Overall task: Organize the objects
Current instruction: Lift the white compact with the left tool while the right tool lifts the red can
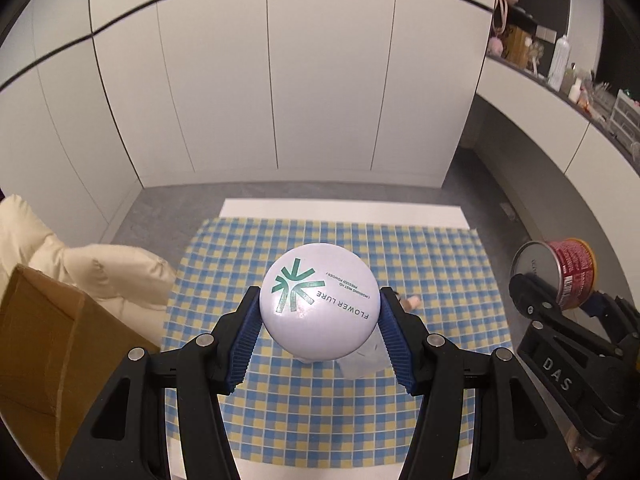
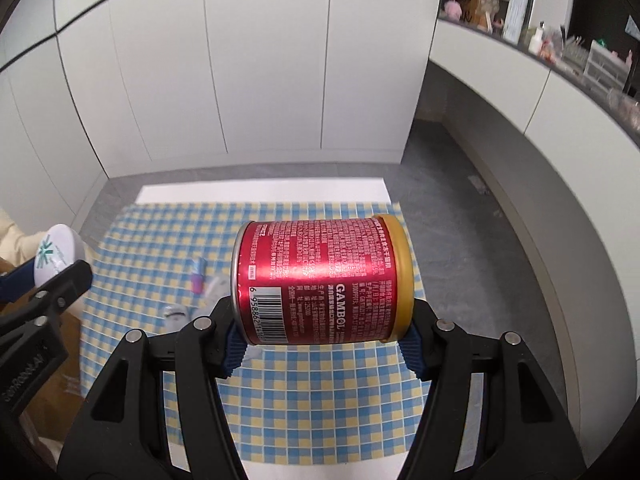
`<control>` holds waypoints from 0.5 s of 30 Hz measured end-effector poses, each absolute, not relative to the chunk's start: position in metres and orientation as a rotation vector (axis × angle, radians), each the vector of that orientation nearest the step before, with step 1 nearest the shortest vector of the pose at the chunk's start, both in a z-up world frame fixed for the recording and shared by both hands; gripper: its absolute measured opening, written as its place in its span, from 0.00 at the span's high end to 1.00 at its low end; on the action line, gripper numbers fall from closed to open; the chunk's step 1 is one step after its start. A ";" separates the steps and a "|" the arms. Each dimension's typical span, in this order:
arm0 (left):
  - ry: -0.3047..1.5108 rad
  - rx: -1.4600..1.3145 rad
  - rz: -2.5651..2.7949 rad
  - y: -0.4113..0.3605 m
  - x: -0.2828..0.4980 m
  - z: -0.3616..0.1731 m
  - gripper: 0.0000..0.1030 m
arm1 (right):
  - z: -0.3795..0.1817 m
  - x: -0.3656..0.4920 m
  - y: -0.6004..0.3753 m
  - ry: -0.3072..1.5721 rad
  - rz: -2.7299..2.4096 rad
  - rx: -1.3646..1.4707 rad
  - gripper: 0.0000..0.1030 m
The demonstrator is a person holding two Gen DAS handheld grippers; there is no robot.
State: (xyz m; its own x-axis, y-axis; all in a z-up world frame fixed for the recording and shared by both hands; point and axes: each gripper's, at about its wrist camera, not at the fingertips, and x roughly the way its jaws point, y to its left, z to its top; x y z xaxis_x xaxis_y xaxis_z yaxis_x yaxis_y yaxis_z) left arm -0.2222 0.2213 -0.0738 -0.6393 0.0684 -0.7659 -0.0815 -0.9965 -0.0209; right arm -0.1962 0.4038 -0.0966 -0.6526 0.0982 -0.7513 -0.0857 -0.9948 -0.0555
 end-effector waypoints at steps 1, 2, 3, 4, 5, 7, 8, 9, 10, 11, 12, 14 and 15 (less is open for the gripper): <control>0.025 -1.279 2.779 0.220 -0.220 -0.068 0.44 | -0.088 -0.194 0.402 -0.036 2.777 -1.246 0.38; 0.026 -1.260 2.788 0.219 -0.216 -0.058 0.44 | -0.080 -0.192 0.398 -0.053 2.784 -1.231 0.38; 0.025 -1.250 2.791 0.218 -0.213 -0.052 0.44 | -0.066 -0.188 0.394 -0.078 2.794 -1.211 0.38; 0.022 -1.240 2.794 0.217 -0.211 -0.045 0.44 | -0.057 -0.185 0.392 -0.094 2.803 -1.198 0.38; 0.019 -1.227 2.798 0.215 -0.208 -0.036 0.44 | -0.049 -0.183 0.389 -0.107 2.811 -1.186 0.38; 0.024 -1.204 2.809 0.212 -0.203 -0.022 0.44 | -0.030 -0.179 0.383 -0.143 2.823 -1.173 0.38; 0.042 -1.186 2.822 0.213 -0.201 -0.013 0.44 | -0.022 -0.178 0.380 -0.159 2.824 -1.167 0.38; 0.054 -1.173 2.829 0.214 -0.200 -0.006 0.44 | -0.012 -0.176 0.377 -0.172 2.827 -1.151 0.38; 0.062 -1.160 2.835 0.214 -0.198 0.002 0.44 | -0.004 -0.173 0.376 -0.179 2.831 -1.140 0.38; 0.060 -1.143 2.840 0.214 -0.195 0.013 0.44 | 0.006 -0.170 0.374 -0.184 2.839 -1.128 0.38; 0.055 -1.134 2.845 0.213 -0.192 0.020 0.44 | 0.014 -0.167 0.371 -0.186 2.848 -1.117 0.38; 0.050 -1.114 2.856 0.212 -0.185 0.034 0.44 | 0.026 -0.164 0.366 -0.186 2.864 -1.101 0.38; 0.049 -1.099 2.864 0.211 -0.180 0.043 0.44 | 0.034 -0.160 0.363 -0.179 2.874 -1.091 0.38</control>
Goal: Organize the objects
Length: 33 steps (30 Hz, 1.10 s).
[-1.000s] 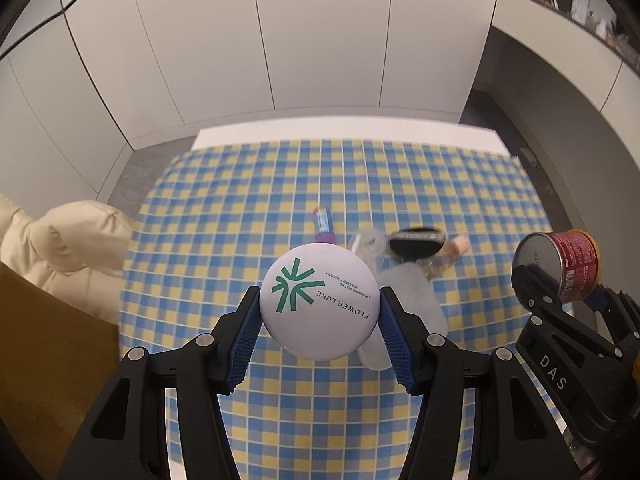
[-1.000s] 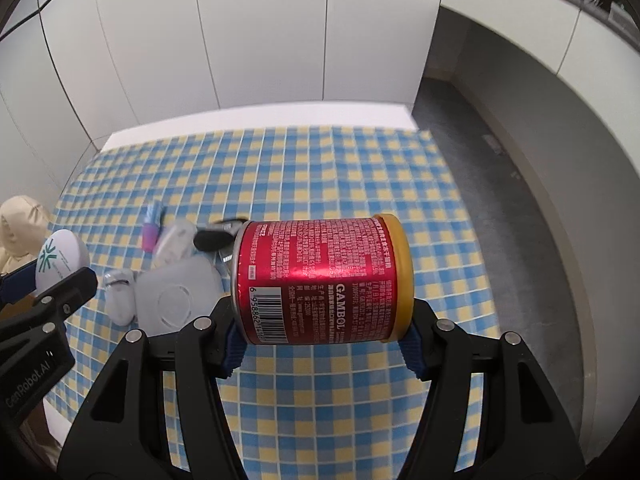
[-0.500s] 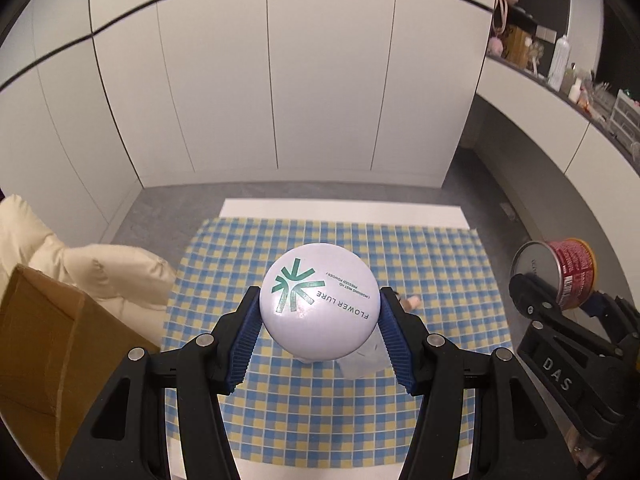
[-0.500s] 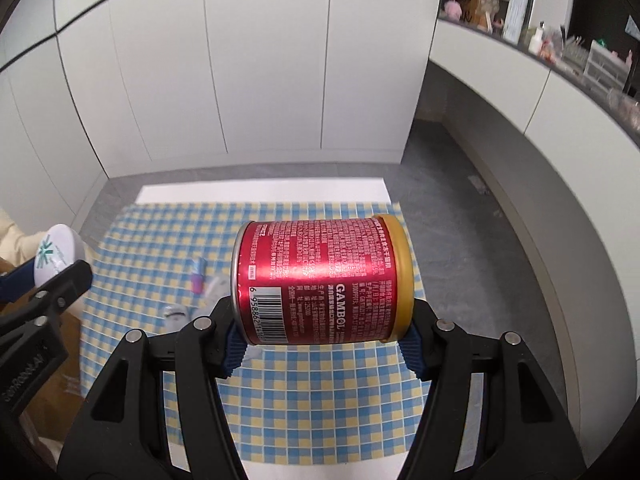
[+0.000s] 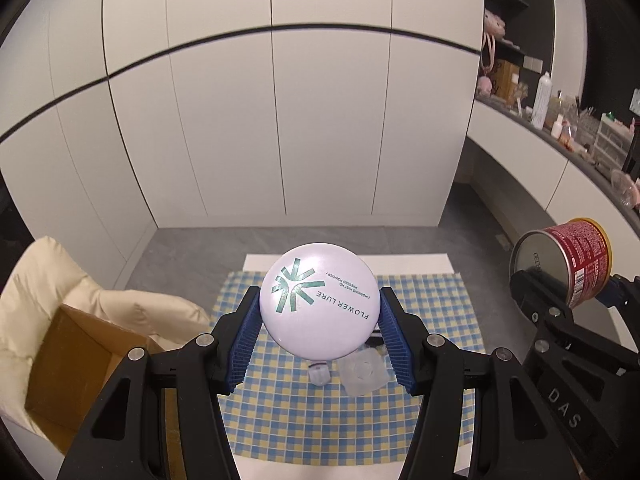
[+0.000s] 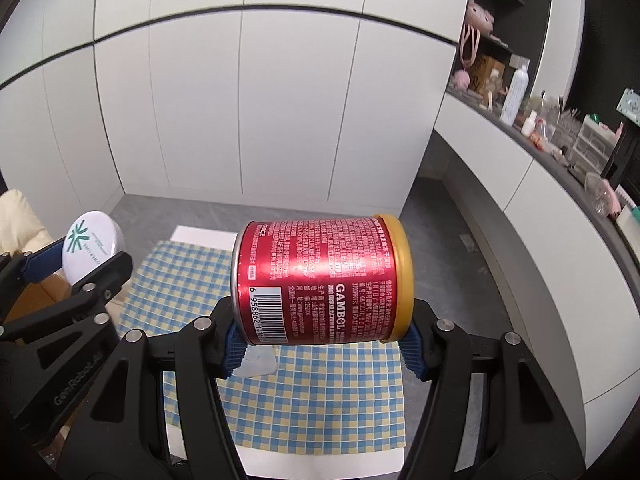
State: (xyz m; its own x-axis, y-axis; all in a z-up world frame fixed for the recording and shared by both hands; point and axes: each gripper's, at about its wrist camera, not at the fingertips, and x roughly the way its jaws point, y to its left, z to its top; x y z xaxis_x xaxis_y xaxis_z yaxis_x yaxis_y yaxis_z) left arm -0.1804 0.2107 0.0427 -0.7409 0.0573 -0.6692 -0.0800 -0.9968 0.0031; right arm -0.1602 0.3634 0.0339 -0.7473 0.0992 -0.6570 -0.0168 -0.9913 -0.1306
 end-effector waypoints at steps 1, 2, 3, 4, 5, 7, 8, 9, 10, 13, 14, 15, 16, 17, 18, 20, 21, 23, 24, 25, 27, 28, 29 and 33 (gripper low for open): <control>0.050 -1.085 2.873 0.210 -0.176 0.050 0.44 | 0.040 -0.156 0.363 -0.173 2.883 -1.085 0.38; 0.056 -1.075 2.884 0.209 -0.170 0.058 0.44 | 0.046 -0.153 0.362 -0.165 2.890 -1.079 0.38; 0.057 -1.076 2.888 0.208 -0.167 0.063 0.44 | 0.052 -0.149 0.362 -0.151 2.896 -1.073 0.38; 0.050 -1.079 2.883 0.207 -0.164 0.067 0.44 | 0.057 -0.146 0.362 -0.141 2.898 -1.067 0.38; 0.033 -1.082 2.867 0.205 -0.161 0.072 0.44 | 0.062 -0.142 0.362 -0.131 2.904 -1.061 0.38; 0.014 -1.075 2.860 0.203 -0.154 0.080 0.44 | 0.071 -0.134 0.362 -0.129 2.919 -1.037 0.38; 0.020 -1.057 2.867 0.203 -0.149 0.085 0.44 | 0.075 -0.131 0.361 -0.133 2.921 -1.024 0.38; 0.033 -1.044 2.873 0.204 -0.144 0.089 0.44 | 0.077 -0.128 0.362 -0.136 2.921 -1.013 0.38; 0.046 -1.032 2.876 0.205 -0.140 0.093 0.44 | 0.080 -0.123 0.363 -0.135 2.921 -1.003 0.38; 0.053 -1.022 2.867 0.208 -0.129 0.100 0.44 | 0.081 -0.117 0.365 -0.130 2.924 -0.998 0.38; 0.043 -1.024 2.861 0.209 -0.125 0.102 0.44 | 0.082 -0.114 0.365 -0.130 2.927 -0.995 0.38; 0.030 -1.021 2.859 0.209 -0.123 0.103 0.44 | 0.082 -0.114 0.366 -0.138 2.928 -0.991 0.38; 0.022 -1.017 2.859 0.208 -0.121 0.103 0.44 | 0.083 -0.111 0.365 -0.147 2.931 -0.984 0.38; 0.028 -1.014 2.865 0.209 -0.119 0.104 0.44 | 0.084 -0.107 0.365 -0.154 2.932 -0.979 0.38; 0.035 -1.012 2.871 0.210 -0.118 0.104 0.44 | 0.084 -0.105 0.364 -0.157 2.931 -0.979 0.38; 0.053 -1.008 2.874 0.214 -0.114 0.105 0.44 | 0.083 -0.100 0.363 -0.155 2.929 -0.981 0.38; 0.051 -1.011 2.867 0.214 -0.114 0.104 0.44 | 0.082 -0.098 0.363 -0.150 2.928 -0.983 0.38; 0.031 -1.027 2.845 0.215 -0.114 0.102 0.44 | 0.080 -0.097 0.363 -0.142 2.925 -0.983 0.38; 0.021 -1.036 2.838 0.215 -0.115 0.101 0.44 | 0.078 -0.096 0.363 -0.134 2.925 -0.991 0.38; 0.019 -1.041 2.839 0.215 -0.115 0.100 0.44 | 0.078 -0.096 0.364 -0.130 2.924 -0.994 0.38; 0.024 -1.040 2.845 0.215 -0.115 0.098 0.44 | 0.075 -0.096 0.364 -0.134 2.917 -1.002 0.38; 0.025 -1.041 2.843 0.215 -0.115 0.098 0.44 | 0.075 -0.096 0.364 -0.132 2.919 -1.002 0.38; 0.024 -1.043 2.838 0.216 -0.114 0.097 0.44 | 0.073 -0.095 0.364 -0.130 2.919 -1.004 0.38; 0.038 -1.039 2.845 0.216 -0.112 0.095 0.44 | 0.069 -0.096 0.365 -0.139 2.916 -1.018 0.38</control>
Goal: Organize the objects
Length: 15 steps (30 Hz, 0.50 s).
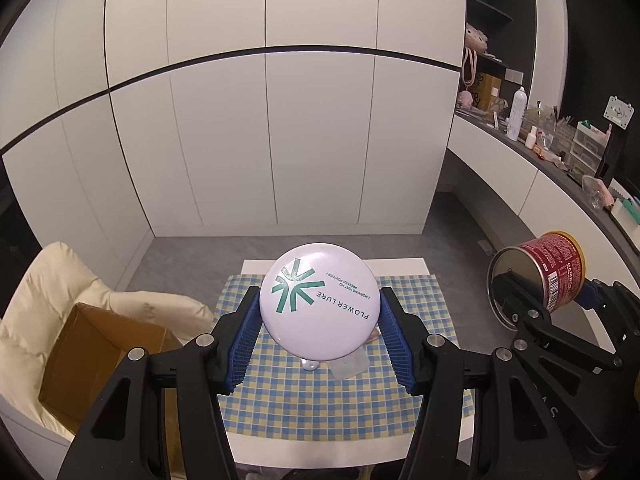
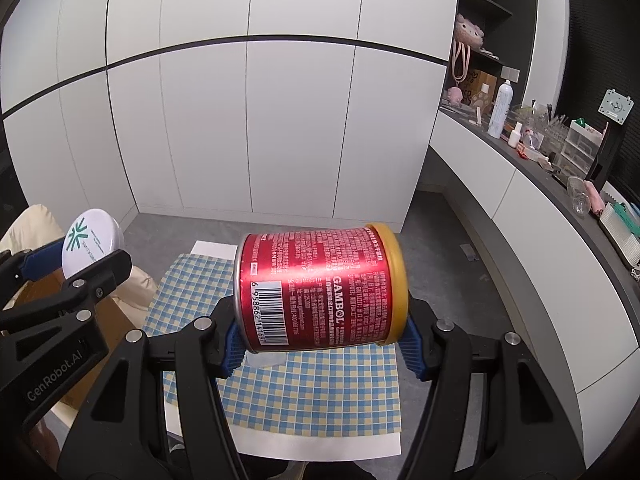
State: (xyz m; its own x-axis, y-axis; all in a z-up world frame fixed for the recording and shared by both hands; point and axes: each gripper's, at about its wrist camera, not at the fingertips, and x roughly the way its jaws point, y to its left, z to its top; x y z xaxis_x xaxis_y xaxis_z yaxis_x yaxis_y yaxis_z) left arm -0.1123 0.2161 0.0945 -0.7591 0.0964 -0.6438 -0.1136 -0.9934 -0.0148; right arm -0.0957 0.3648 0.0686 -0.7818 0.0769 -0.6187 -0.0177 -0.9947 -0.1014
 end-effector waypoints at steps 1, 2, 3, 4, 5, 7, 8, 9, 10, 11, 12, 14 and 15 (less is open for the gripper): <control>0.043 -1.039 2.846 0.217 -0.111 0.094 0.44 | 0.067 -0.095 0.364 -0.139 2.916 -1.021 0.38; 0.047 -1.040 2.843 0.217 -0.110 0.093 0.44 | 0.067 -0.094 0.364 -0.136 2.917 -1.021 0.38; 0.048 -1.042 2.839 0.217 -0.109 0.092 0.44 | 0.065 -0.093 0.364 -0.134 2.919 -1.023 0.38; 0.050 -1.045 2.837 0.217 -0.107 0.091 0.44 | 0.064 -0.092 0.364 -0.131 2.918 -1.029 0.38; 0.055 -1.048 2.834 0.216 -0.105 0.090 0.44 | 0.063 -0.090 0.364 -0.128 2.917 -1.035 0.38; 0.058 -1.050 2.831 0.215 -0.101 0.087 0.44 | 0.061 -0.086 0.364 -0.116 2.917 -1.039 0.38; 0.063 -1.051 2.832 0.214 -0.097 0.085 0.44 | 0.059 -0.083 0.364 -0.111 2.915 -1.044 0.38; 0.067 -1.052 2.831 0.214 -0.095 0.085 0.44 | 0.058 -0.081 0.364 -0.105 2.913 -1.047 0.38; 0.065 -1.051 2.830 0.212 -0.092 0.084 0.44 | 0.056 -0.078 0.364 -0.096 2.910 -1.055 0.38; 0.059 -1.044 2.824 0.210 -0.087 0.083 0.44 | 0.054 -0.076 0.363 -0.091 2.908 -1.064 0.38; 0.060 -1.042 2.822 0.210 -0.084 0.082 0.44 | 0.051 -0.072 0.363 -0.086 2.910 -1.072 0.38; 0.063 -1.046 2.817 0.208 -0.076 0.079 0.44 | 0.047 -0.067 0.361 -0.087 2.908 -1.083 0.38; 0.062 -1.047 2.812 0.207 -0.073 0.077 0.44 | 0.043 -0.063 0.360 -0.092 2.906 -1.089 0.38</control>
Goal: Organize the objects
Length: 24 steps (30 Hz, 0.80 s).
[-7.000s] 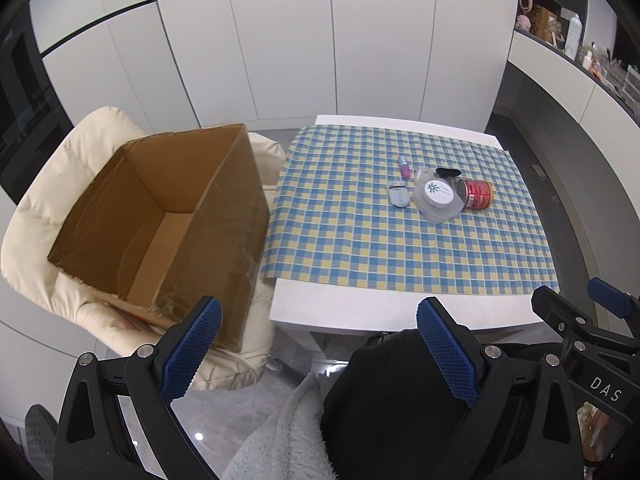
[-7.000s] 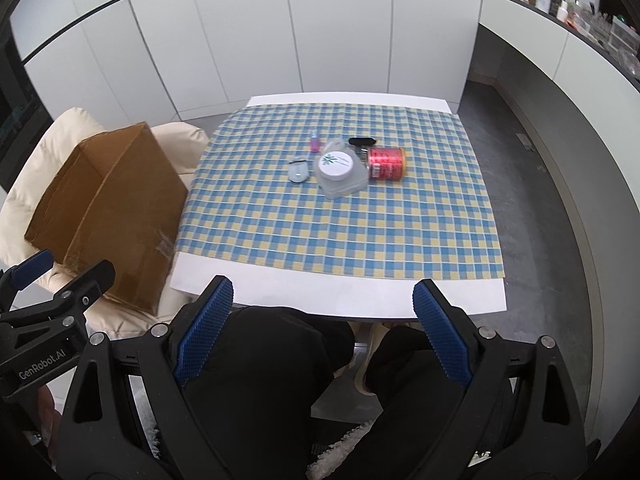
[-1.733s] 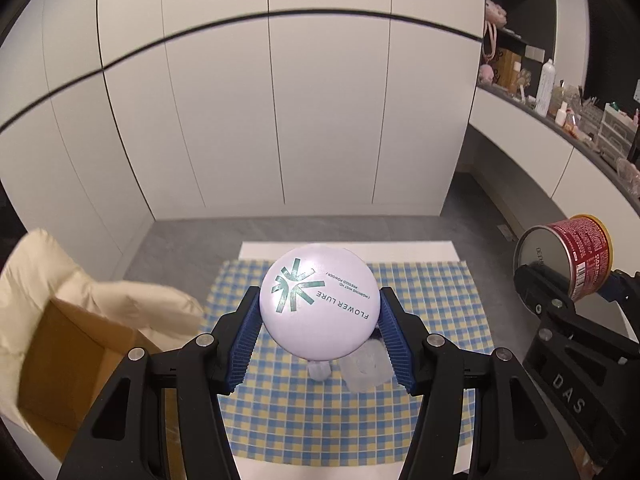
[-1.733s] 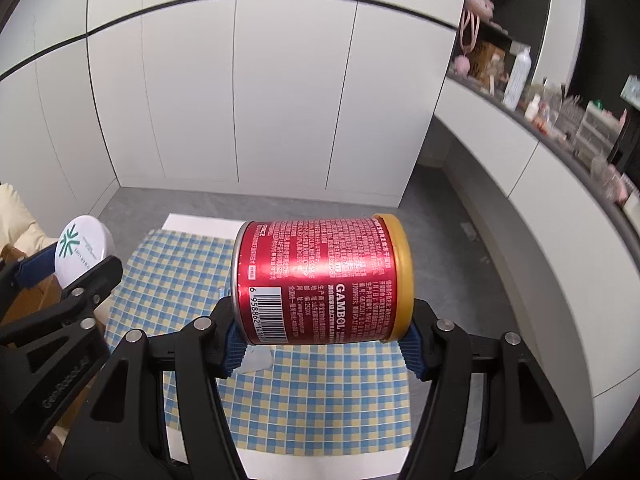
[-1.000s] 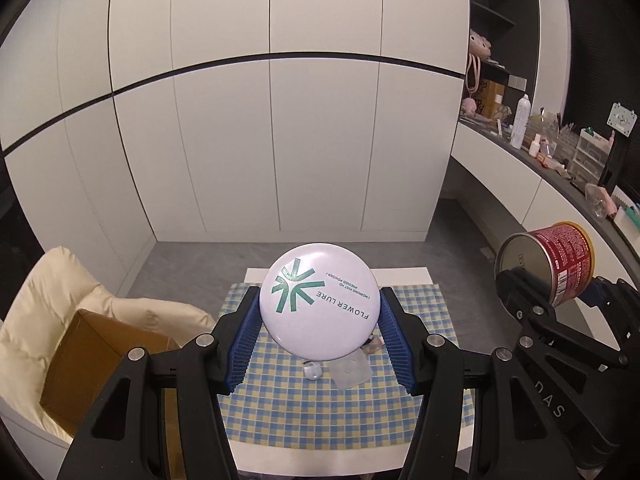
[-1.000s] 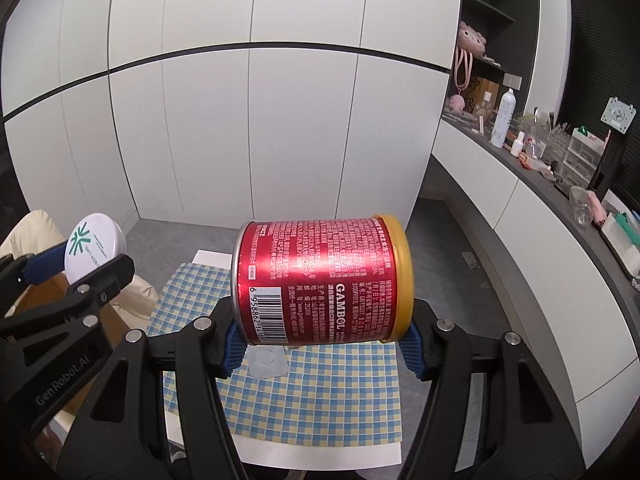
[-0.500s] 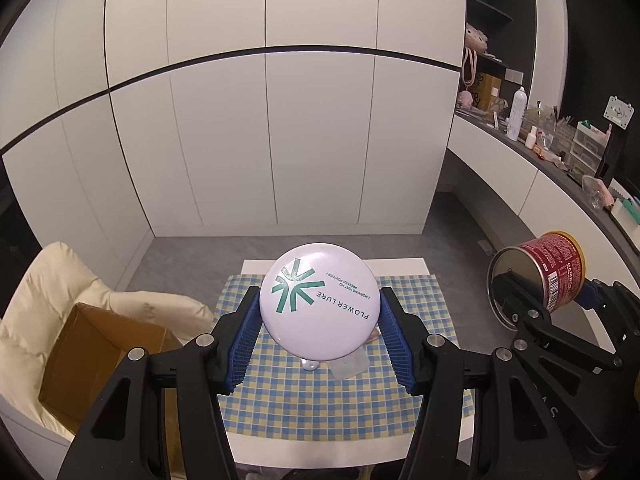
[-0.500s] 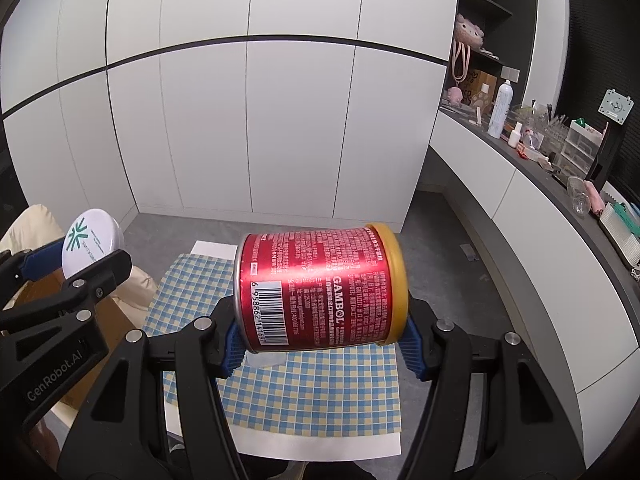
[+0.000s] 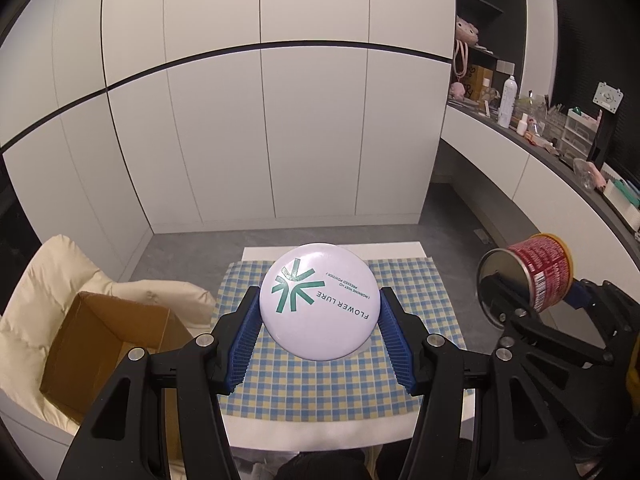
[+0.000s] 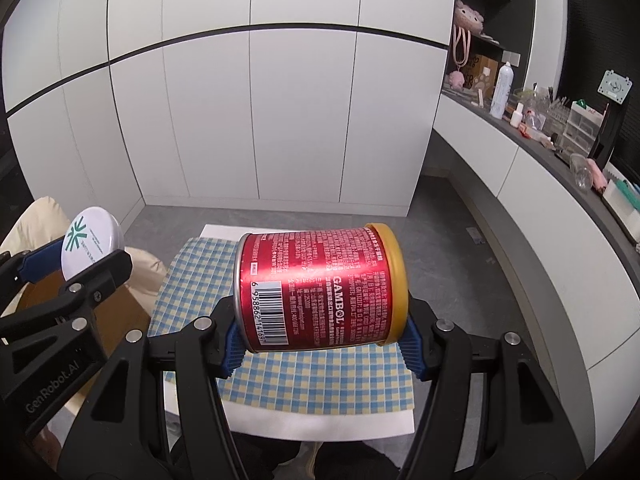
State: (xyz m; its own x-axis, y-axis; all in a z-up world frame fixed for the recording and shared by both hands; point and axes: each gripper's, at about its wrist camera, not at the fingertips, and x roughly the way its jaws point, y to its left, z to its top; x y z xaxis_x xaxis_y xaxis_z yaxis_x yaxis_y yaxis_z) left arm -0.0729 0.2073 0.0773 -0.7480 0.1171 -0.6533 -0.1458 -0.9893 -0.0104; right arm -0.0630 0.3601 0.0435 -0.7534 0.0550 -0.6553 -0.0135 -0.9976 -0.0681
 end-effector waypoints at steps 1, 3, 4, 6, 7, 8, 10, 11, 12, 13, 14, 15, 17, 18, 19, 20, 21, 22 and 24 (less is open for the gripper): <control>0.067 -1.048 2.809 0.207 -0.068 0.076 0.44 | 0.042 -0.060 0.359 -0.096 2.906 -1.091 0.38; 0.078 -1.043 2.808 0.207 -0.061 0.074 0.44 | 0.037 -0.053 0.358 -0.099 2.905 -1.097 0.38; 0.083 -1.040 2.807 0.207 -0.057 0.073 0.44 | 0.035 -0.050 0.357 -0.099 2.905 -1.102 0.38; 0.095 -1.034 2.807 0.206 -0.046 0.070 0.44 | 0.031 -0.042 0.357 -0.093 2.908 -1.113 0.38; 0.100 -1.033 2.808 0.206 -0.042 0.068 0.44 | 0.029 -0.039 0.357 -0.089 2.910 -1.114 0.38; 0.102 -1.034 2.805 0.206 -0.035 0.066 0.44 | 0.028 -0.036 0.358 -0.084 2.909 -1.118 0.38; 0.103 -1.040 2.793 0.206 -0.028 0.062 0.44 | 0.023 -0.027 0.358 -0.082 2.908 -1.128 0.38; 0.089 -1.052 2.776 0.205 -0.025 0.059 0.44 | 0.021 -0.024 0.358 -0.083 2.908 -1.130 0.38; 0.081 -1.061 2.765 0.205 -0.023 0.057 0.44 | 0.019 -0.020 0.357 -0.090 2.910 -1.136 0.38; 0.080 -1.072 2.756 0.205 -0.021 0.054 0.44 | 0.017 -0.016 0.357 -0.098 2.911 -1.136 0.38; 0.077 -1.087 2.744 0.205 -0.019 0.050 0.44 | 0.016 -0.012 0.357 -0.103 2.910 -1.134 0.38; 0.073 -1.096 2.737 0.205 -0.017 0.048 0.44 | 0.015 -0.007 0.357 -0.113 2.908 -1.133 0.38; 0.067 -1.109 2.725 0.204 -0.012 0.042 0.44 | 0.013 0.001 0.356 -0.135 2.910 -1.120 0.38; 0.065 -1.110 2.724 0.203 -0.009 0.041 0.44 | 0.013 0.006 0.356 -0.145 2.908 -1.114 0.38; 0.064 -1.109 2.724 0.202 -0.005 0.039 0.44 | 0.012 0.009 0.356 -0.145 2.911 -1.111 0.38; 0.067 -1.108 2.722 0.201 -0.002 0.038 0.44 | 0.011 0.014 0.357 -0.138 2.917 -1.109 0.38; 0.064 -1.107 2.719 0.200 0.001 0.037 0.44 | 0.011 0.017 0.356 -0.135 2.920 -1.111 0.38; 0.055 -1.110 2.715 0.199 0.004 0.036 0.44 | 0.010 0.021 0.356 -0.131 2.926 -1.113 0.38; 0.043 -1.127 2.704 0.194 0.012 0.031 0.44 | 0.007 0.029 0.355 -0.127 2.933 -1.120 0.38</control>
State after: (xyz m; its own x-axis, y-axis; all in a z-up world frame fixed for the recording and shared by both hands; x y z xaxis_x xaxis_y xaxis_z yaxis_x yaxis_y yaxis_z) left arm 0.0123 0.1941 0.0309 -0.6851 0.1830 -0.7051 -0.2052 -0.9772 -0.0543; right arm 0.0290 0.3553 0.0066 -0.7458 0.0280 -0.6656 0.0297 -0.9967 -0.0752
